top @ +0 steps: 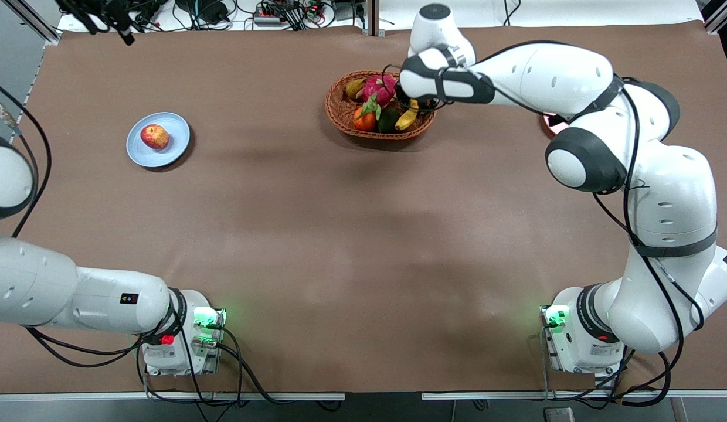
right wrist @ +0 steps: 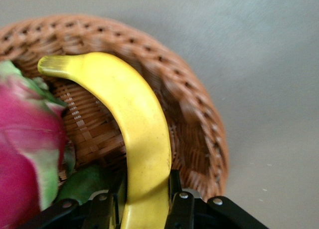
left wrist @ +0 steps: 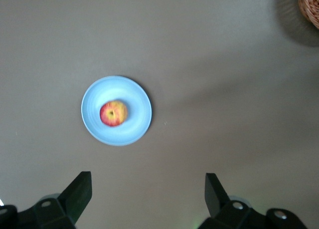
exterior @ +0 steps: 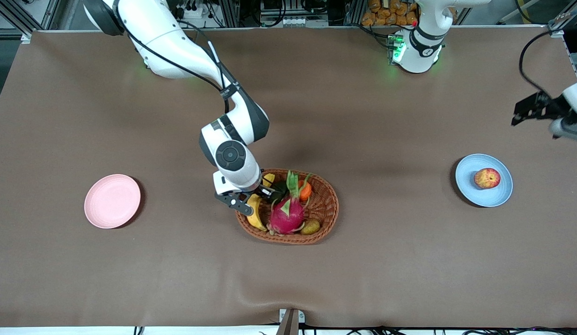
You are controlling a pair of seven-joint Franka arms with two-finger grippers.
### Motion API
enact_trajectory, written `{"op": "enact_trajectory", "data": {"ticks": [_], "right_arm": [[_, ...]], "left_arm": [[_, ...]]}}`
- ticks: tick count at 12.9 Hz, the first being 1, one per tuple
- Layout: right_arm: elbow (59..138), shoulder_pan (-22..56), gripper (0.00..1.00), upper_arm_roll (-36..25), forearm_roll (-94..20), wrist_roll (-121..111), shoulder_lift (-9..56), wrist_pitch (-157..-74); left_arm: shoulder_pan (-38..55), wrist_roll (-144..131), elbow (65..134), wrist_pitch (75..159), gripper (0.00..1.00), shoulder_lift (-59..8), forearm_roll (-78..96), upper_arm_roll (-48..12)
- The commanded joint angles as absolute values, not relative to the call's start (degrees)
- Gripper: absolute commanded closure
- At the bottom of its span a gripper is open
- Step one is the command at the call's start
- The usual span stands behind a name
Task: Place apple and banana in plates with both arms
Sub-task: 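Lift the yellow banana with the right gripper and carry it to the pink plate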
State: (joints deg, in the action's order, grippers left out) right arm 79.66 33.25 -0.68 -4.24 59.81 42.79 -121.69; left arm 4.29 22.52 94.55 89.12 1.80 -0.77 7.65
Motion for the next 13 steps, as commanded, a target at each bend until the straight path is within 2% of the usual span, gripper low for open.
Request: {"op": "enact_trajectory", "data": {"ticks": [1, 3, 7, 9, 13], "right_arm": [[75.08, 30.77, 0.91, 0.00, -4.31, 57.05, 40.25, -111.48], [72.78, 28.84, 0.91, 0.09, -4.39, 54.07, 40.08, -107.07], [72.95, 21.38, 0.92, 0.00, -5.80, 41.16, 34.20, -98.38], [74.34, 17.42, 0.93, -0.26, -4.40, 36.67, 32.09, -93.97], [79.88, 6.27, 0.94, -0.26, -2.55, 22.37, 28.04, -93.86]], "left_arm": [[4.22, 19.87, 98.35, 88.51, 0.00, 7.12, -2.01, 7.47], [3.78, 17.42, 96.26, 88.77, 0.00, 5.20, -3.42, 7.30], [3.25, 12.59, 90.28, 88.86, 0.00, 0.36, -3.25, 6.25], [2.11, 6.79, 90.09, 90.95, 0.00, -0.18, -2.73, 4.92], [2.02, 0.45, 90.26, 91.41, 0.00, 0.00, -2.72, 1.33]]}}
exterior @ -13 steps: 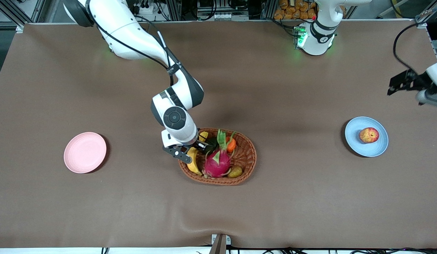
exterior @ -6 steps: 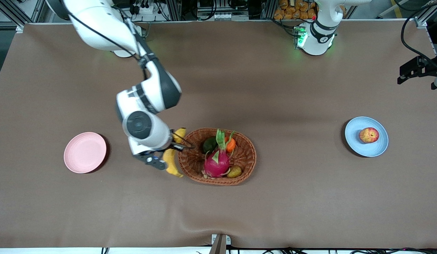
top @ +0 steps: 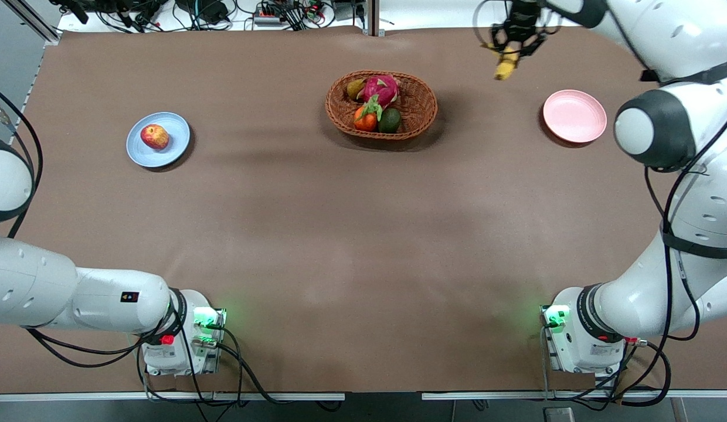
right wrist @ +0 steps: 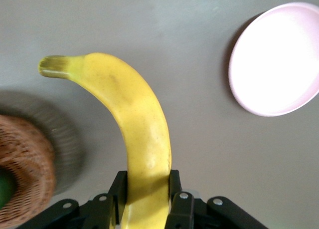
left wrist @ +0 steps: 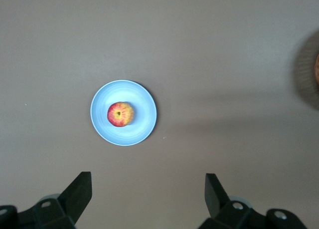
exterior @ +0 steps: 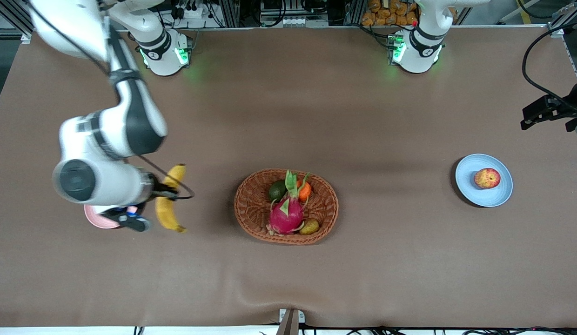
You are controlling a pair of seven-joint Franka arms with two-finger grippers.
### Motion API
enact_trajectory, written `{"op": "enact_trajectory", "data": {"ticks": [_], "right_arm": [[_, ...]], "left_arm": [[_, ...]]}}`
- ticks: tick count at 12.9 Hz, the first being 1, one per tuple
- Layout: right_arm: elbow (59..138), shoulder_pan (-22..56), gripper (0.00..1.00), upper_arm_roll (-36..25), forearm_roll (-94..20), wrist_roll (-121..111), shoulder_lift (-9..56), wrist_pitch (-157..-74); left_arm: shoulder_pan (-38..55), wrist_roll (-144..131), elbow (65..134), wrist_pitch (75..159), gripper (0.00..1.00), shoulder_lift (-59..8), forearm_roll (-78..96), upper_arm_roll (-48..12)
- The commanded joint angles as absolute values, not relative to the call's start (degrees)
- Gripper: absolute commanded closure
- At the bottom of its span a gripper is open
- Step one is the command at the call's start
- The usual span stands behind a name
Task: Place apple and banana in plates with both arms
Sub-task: 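Lift the yellow banana with the right gripper and carry it to the pink plate, then lower the banana onto the pink plate and open the right gripper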
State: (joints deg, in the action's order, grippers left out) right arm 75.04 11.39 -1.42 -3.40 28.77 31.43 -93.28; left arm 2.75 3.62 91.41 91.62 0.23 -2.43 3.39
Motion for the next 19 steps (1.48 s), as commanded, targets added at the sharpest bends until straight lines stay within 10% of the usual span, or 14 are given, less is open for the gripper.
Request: {"op": "enact_trajectory", "data": {"ticks": [1, 17, 18, 19], "right_arm": [[80.33, 3.28, 0.94, -0.26, -2.55, 19.89, 28.04, -93.87], [103.36, -10.81, 0.79, -0.26, -2.64, 2.46, 27.07, -119.26], [103.27, -10.90, 0.62, -0.26, -2.46, 2.46, 27.16, -119.88], [103.36, -10.90, 0.18, -0.26, -2.11, 2.46, 27.25, -120.67]], "left_arm": [[1.93, -0.43, 90.26, 91.41, 0.00, 0.09, -2.64, 0.36], [0.62, -3.34, 90.18, 89.47, 0.00, 1.50, 0.44, -0.70], [0.62, -3.34, 90.26, 89.47, 0.00, 1.49, 0.35, -0.70], [0.62, -3.34, 90.18, 89.56, 0.00, 1.49, 0.26, -0.70]]}}
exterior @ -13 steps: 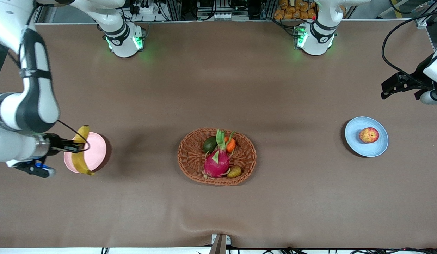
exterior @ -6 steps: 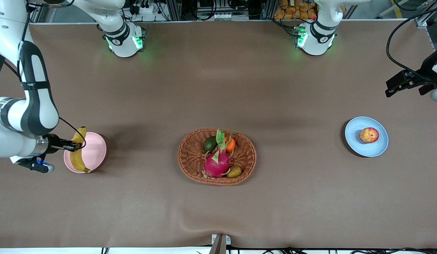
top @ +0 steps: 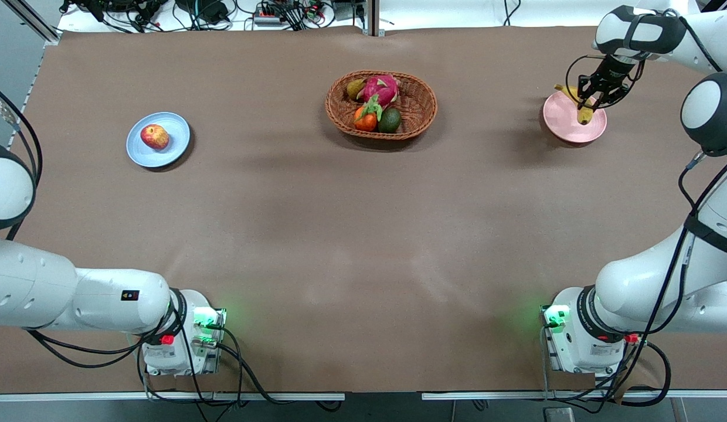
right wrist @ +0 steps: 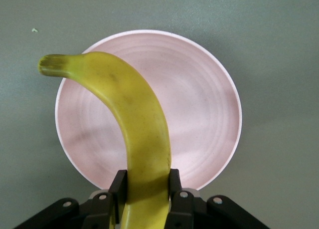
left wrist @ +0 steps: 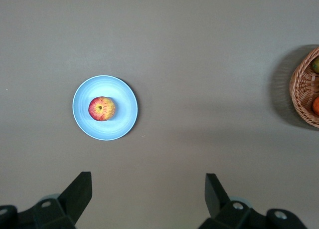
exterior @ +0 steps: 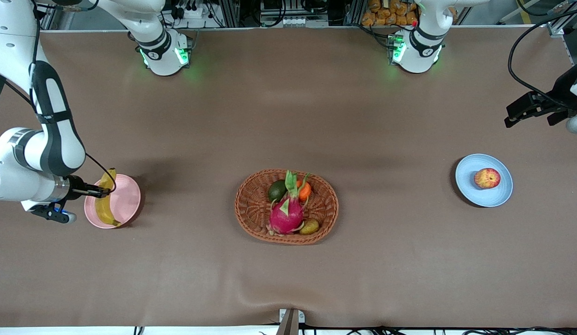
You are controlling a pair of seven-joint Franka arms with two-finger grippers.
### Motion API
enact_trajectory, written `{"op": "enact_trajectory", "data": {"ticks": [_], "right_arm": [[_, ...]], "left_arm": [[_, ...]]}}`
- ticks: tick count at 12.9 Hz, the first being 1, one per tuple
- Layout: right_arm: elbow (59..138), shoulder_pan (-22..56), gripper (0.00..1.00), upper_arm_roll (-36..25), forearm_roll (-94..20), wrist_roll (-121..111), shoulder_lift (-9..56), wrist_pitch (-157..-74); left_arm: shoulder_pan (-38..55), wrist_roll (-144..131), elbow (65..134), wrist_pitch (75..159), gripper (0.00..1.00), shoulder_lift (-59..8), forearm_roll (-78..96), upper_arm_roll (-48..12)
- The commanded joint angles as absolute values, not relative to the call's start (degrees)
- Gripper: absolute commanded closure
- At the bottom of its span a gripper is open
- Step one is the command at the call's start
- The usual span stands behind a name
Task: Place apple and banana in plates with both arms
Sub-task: 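Lower the banana onto the pink plate and open the right gripper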
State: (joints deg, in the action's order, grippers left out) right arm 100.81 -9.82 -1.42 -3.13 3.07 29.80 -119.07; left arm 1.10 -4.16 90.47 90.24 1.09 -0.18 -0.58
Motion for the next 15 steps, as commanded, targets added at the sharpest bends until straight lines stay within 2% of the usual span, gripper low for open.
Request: {"op": "enact_trajectory", "data": {"ticks": [1, 7, 15], "right_arm": [[103.36, -10.99, 0.00, -0.26, -2.02, 2.46, 27.25, -121.02], [103.36, -9.06, 0.00, -0.09, -2.02, 2.64, 22.25, -116.82], [102.83, -1.50, 0.00, 0.09, -2.02, 2.46, 5.82, -106.19]], "left_arm": [[0.62, -3.25, 90.09, 89.65, 0.00, 1.49, -0.17, -0.70], [0.53, -2.47, 90.00, 90.09, 0.00, 1.23, -0.53, -0.70], [0.53, -1.76, 90.00, 90.18, 0.00, 0.97, -0.53, -0.70]]}}
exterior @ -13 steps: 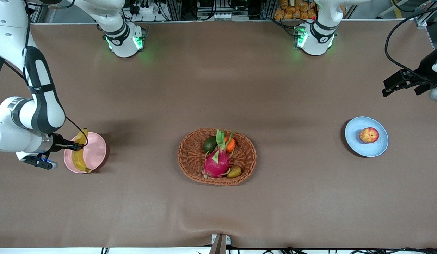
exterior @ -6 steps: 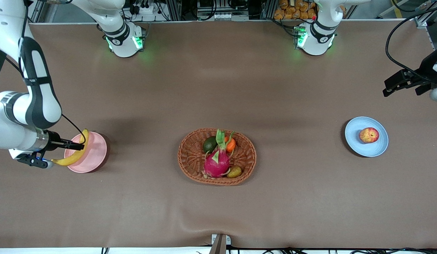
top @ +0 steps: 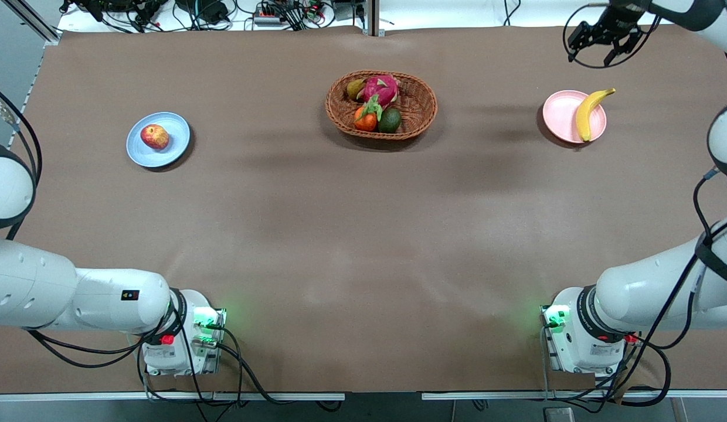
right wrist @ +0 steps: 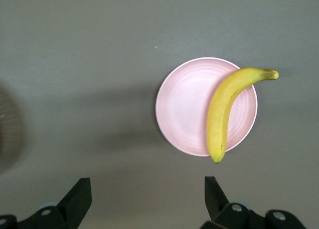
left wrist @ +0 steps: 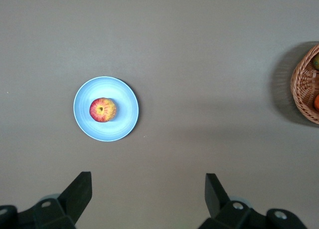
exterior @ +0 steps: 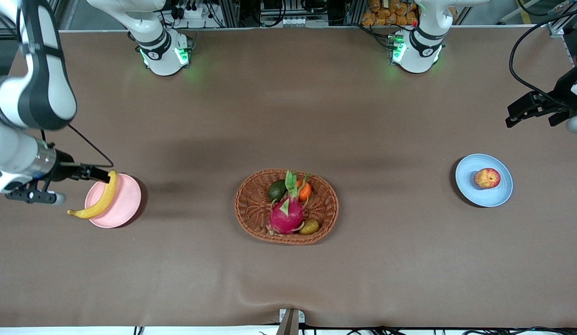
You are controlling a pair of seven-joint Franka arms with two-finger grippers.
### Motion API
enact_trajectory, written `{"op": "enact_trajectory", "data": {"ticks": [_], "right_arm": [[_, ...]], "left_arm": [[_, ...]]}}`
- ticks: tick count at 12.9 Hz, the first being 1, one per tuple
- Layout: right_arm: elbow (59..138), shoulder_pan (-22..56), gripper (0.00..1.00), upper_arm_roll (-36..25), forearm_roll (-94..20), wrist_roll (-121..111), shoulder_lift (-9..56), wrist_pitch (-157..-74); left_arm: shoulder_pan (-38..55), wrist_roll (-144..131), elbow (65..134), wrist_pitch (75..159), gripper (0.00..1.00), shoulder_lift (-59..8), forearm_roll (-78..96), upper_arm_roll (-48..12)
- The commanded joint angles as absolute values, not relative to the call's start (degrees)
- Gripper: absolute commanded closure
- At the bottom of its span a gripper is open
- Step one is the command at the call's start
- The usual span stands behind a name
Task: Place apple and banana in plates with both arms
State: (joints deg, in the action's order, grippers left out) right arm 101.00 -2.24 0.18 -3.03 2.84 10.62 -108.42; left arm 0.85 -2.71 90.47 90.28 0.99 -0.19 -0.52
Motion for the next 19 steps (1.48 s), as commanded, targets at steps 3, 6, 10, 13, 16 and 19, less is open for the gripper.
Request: {"op": "enact_trajectory", "data": {"ticks": [3, 6, 10, 13, 16, 19], "right_arm": [[99.51, -1.76, 0.00, 0.00, -2.02, 2.46, 1.94, -98.38], [92.48, -1.41, 0.00, 0.70, -2.37, 2.46, 0.09, -86.00], [87.20, -0.70, 0.00, 1.67, -2.29, -0.50, -0.97, -81.48], [86.66, -1.23, 0.00, 1.06, -2.02, -4.13, -0.79, -81.56], [86.66, -1.32, 0.00, 0.97, -1.93, -3.78, -0.88, -81.47], [86.66, -1.49, 0.00, 0.88, -1.67, -3.87, -0.88, -81.47]], "left_arm": [[0.53, -1.58, 90.00, 90.18, 0.00, 0.97, -0.53, -0.79], [0.53, -1.76, 89.91, 90.18, 0.00, 0.97, -0.44, -0.88], [0.53, -2.28, 90.00, 90.18, 0.00, 0.97, -0.26, -0.88], [0.53, -2.02, 90.00, 90.18, 0.00, 0.97, -0.18, -0.88], [0.62, -2.02, 89.91, 90.09, 0.00, 1.05, 0.00, -0.88], [0.61, -1.58, 90.00, 90.18, 0.00, 0.70, 0.00, -0.70]]}}
